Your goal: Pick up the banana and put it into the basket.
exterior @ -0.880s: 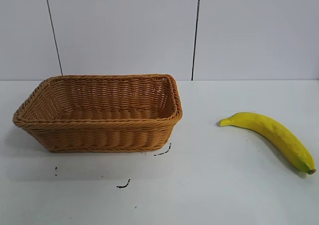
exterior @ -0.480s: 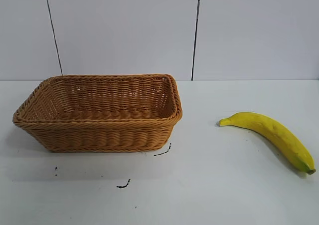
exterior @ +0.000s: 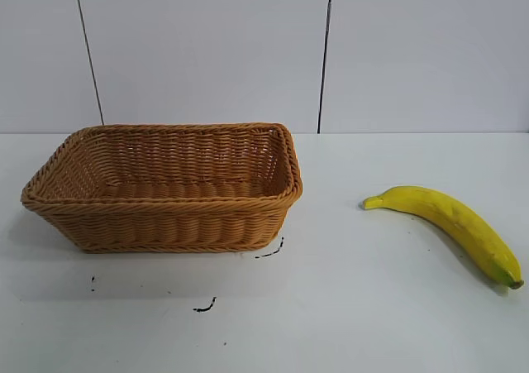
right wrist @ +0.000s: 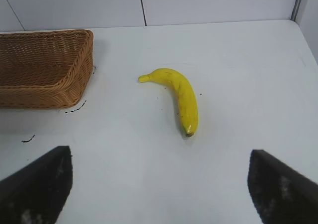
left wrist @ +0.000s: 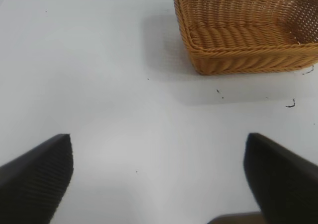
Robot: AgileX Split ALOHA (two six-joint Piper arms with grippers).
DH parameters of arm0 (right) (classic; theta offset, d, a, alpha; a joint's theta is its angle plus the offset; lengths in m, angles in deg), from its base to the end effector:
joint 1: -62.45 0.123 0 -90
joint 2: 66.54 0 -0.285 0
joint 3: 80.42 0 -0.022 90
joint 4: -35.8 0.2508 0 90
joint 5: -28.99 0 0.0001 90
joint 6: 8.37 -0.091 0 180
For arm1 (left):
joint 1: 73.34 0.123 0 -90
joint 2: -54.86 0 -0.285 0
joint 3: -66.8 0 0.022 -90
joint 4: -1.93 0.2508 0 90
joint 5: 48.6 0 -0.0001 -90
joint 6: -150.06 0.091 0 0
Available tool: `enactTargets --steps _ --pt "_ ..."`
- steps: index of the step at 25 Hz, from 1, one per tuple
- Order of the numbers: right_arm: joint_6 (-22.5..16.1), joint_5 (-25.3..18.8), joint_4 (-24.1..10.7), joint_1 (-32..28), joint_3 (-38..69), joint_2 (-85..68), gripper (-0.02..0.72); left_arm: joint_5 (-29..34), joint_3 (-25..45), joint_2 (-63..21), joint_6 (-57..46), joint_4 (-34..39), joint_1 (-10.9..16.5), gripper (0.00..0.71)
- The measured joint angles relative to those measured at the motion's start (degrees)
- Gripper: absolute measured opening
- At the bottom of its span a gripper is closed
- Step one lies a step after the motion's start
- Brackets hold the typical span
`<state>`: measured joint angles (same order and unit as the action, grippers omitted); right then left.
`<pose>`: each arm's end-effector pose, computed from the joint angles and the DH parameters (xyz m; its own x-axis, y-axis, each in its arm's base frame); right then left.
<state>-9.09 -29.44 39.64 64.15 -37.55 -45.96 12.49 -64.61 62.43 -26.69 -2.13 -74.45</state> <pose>0.0247 0.0059 0.3070 -0.5302 0.0319 -0.8473 -0.0529 0.9961 0.0706 -0.0058 -0.0055 0.2769 -0.4551 0.0312 -0.8899 0.0847 0.9964 -0.0084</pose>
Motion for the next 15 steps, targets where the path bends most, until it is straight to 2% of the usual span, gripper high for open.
enactTargets --steps 8,15 --pt "-0.2 2.2 0.0 0.0 -13.5 24.0 0.657 0.0 0.0 0.0 0.0 0.0 0.0 0.693" --pt "-0.2 0.8 0.0 0.0 -24.9 45.6 0.657 0.0 0.0 0.0 0.0 0.0 0.0 0.693"
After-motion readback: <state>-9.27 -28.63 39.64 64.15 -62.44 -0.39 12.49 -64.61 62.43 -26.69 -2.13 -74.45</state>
